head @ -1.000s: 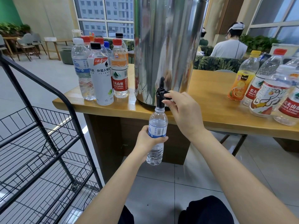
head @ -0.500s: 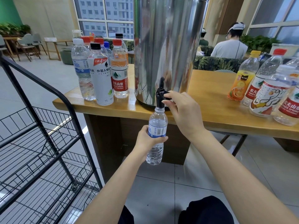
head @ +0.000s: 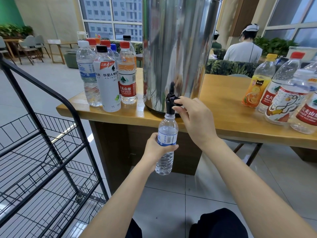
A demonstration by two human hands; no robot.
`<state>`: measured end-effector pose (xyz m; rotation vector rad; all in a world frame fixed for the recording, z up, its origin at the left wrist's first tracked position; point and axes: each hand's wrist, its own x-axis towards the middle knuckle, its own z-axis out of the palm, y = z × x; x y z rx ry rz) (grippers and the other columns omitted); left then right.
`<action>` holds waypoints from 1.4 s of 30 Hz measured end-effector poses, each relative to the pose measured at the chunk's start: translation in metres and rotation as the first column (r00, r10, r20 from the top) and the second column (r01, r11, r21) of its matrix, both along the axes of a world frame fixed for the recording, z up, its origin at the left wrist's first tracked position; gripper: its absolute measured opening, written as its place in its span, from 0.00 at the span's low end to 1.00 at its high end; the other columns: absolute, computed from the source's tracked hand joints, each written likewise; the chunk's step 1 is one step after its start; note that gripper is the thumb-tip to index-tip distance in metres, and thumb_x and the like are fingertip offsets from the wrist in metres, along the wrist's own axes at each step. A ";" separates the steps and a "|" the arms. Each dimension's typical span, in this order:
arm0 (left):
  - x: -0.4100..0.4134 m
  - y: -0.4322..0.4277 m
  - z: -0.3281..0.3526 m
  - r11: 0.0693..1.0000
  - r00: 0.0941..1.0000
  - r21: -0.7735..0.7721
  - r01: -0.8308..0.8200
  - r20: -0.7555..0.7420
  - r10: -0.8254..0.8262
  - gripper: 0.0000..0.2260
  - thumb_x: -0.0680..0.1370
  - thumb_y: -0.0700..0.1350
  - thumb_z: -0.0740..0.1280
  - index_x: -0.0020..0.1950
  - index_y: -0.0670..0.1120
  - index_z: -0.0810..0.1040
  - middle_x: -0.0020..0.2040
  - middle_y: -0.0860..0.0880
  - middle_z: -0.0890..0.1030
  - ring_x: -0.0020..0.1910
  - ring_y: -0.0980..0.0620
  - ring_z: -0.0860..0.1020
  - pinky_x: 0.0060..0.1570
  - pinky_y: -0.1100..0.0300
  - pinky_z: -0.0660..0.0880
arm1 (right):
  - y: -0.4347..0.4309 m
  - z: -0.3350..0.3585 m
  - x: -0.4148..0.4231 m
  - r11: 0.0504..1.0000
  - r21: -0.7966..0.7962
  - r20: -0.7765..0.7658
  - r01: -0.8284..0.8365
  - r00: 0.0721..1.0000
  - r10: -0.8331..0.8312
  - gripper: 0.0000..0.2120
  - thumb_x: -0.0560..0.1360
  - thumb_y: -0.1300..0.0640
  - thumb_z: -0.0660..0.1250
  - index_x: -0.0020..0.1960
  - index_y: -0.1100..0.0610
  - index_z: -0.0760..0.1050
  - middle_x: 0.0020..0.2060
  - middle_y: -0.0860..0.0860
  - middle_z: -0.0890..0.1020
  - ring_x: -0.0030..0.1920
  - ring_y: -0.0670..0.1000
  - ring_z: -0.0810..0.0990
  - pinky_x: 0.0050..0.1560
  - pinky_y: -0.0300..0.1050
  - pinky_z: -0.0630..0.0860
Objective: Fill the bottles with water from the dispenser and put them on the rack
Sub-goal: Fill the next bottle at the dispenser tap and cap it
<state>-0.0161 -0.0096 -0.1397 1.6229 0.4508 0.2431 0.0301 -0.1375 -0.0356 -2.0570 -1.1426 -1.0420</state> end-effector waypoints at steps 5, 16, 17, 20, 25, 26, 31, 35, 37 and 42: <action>0.000 0.001 0.000 1.000 1.000 0.009 0.002 0.006 -0.002 0.33 0.65 0.43 0.81 0.66 0.49 0.71 0.59 0.51 0.78 0.59 0.52 0.77 0.57 0.56 0.74 | 0.000 0.000 0.001 1.000 -0.004 -0.017 -0.004 1.000 0.004 0.15 0.79 0.52 0.60 0.56 0.60 0.79 0.45 0.53 0.83 0.42 0.50 0.77 0.36 0.42 0.73; 0.000 0.001 0.001 1.000 1.000 0.008 -0.002 0.001 0.002 0.31 0.65 0.43 0.81 0.64 0.50 0.71 0.58 0.51 0.78 0.58 0.52 0.77 0.60 0.52 0.75 | -0.001 0.000 0.000 1.000 -0.002 -0.018 0.005 1.000 -0.005 0.14 0.78 0.53 0.61 0.56 0.61 0.79 0.43 0.53 0.83 0.41 0.49 0.77 0.36 0.41 0.72; 0.000 0.001 0.001 1.000 1.000 0.005 -0.001 0.003 0.000 0.31 0.65 0.43 0.81 0.64 0.50 0.71 0.58 0.51 0.78 0.58 0.52 0.77 0.60 0.53 0.75 | -0.001 0.000 0.000 1.000 -0.003 -0.017 0.009 1.000 -0.009 0.14 0.78 0.53 0.61 0.56 0.61 0.79 0.43 0.53 0.83 0.41 0.49 0.77 0.36 0.40 0.70; -0.001 0.000 0.001 1.000 1.000 -0.001 0.002 0.012 -0.002 0.31 0.65 0.43 0.81 0.65 0.49 0.71 0.58 0.51 0.78 0.58 0.53 0.77 0.57 0.55 0.75 | -0.001 0.001 -0.001 1.000 -0.005 -0.014 0.014 1.000 -0.014 0.14 0.78 0.54 0.62 0.55 0.61 0.79 0.42 0.53 0.82 0.41 0.49 0.76 0.37 0.39 0.68; -0.001 0.000 0.002 1.000 1.000 -0.007 0.005 0.013 -0.004 0.31 0.65 0.42 0.81 0.64 0.49 0.71 0.58 0.51 0.79 0.58 0.52 0.77 0.58 0.55 0.74 | -0.001 0.001 -0.001 1.000 -0.011 -0.019 0.018 1.000 -0.018 0.14 0.78 0.53 0.61 0.56 0.61 0.79 0.43 0.53 0.83 0.41 0.49 0.77 0.37 0.38 0.68; -0.001 0.000 0.001 1.000 1.000 -0.009 0.005 0.012 -0.005 0.31 0.65 0.43 0.81 0.64 0.49 0.71 0.58 0.50 0.79 0.58 0.52 0.77 0.58 0.54 0.74 | -0.001 0.001 -0.001 1.000 -0.012 -0.020 0.019 1.000 -0.019 0.14 0.78 0.53 0.62 0.56 0.61 0.79 0.43 0.53 0.83 0.41 0.49 0.77 0.38 0.38 0.68; 0.000 0.001 0.000 1.000 1.000 -0.009 0.003 0.009 -0.003 0.32 0.65 0.43 0.81 0.65 0.48 0.71 0.58 0.50 0.79 0.58 0.51 0.77 0.60 0.52 0.76 | -0.001 0.001 -0.002 1.000 -0.004 -0.014 0.011 1.000 -0.011 0.15 0.78 0.53 0.61 0.56 0.61 0.79 0.44 0.54 0.83 0.42 0.49 0.77 0.38 0.38 0.69; 0.000 0.001 0.000 1.000 1.000 -0.012 0.005 0.014 -0.005 0.32 0.65 0.43 0.81 0.65 0.49 0.72 0.58 0.51 0.79 0.58 0.52 0.77 0.57 0.55 0.75 | 0.000 0.001 -0.002 1.000 -0.002 -0.003 0.008 1.000 -0.008 0.15 0.78 0.53 0.61 0.56 0.61 0.80 0.45 0.54 0.84 0.42 0.50 0.78 0.39 0.38 0.69; 0.000 0.001 0.000 1.000 1.000 -0.017 0.006 0.017 -0.005 0.32 0.65 0.43 0.81 0.65 0.49 0.71 0.58 0.51 0.79 0.58 0.52 0.77 0.55 0.57 0.75 | 0.000 0.001 -0.002 1.000 -0.001 -0.005 0.009 1.000 -0.009 0.14 0.78 0.54 0.62 0.56 0.61 0.80 0.45 0.54 0.84 0.42 0.50 0.78 0.39 0.37 0.68; -0.001 0.001 0.001 1.000 1.000 -0.023 0.002 0.020 -0.002 0.32 0.65 0.42 0.81 0.65 0.49 0.72 0.58 0.51 0.79 0.57 0.53 0.77 0.54 0.58 0.74 | 0.000 0.001 -0.002 1.000 -0.003 -0.006 0.013 1.000 -0.013 0.14 0.78 0.54 0.62 0.56 0.61 0.79 0.46 0.54 0.84 0.43 0.50 0.78 0.40 0.37 0.68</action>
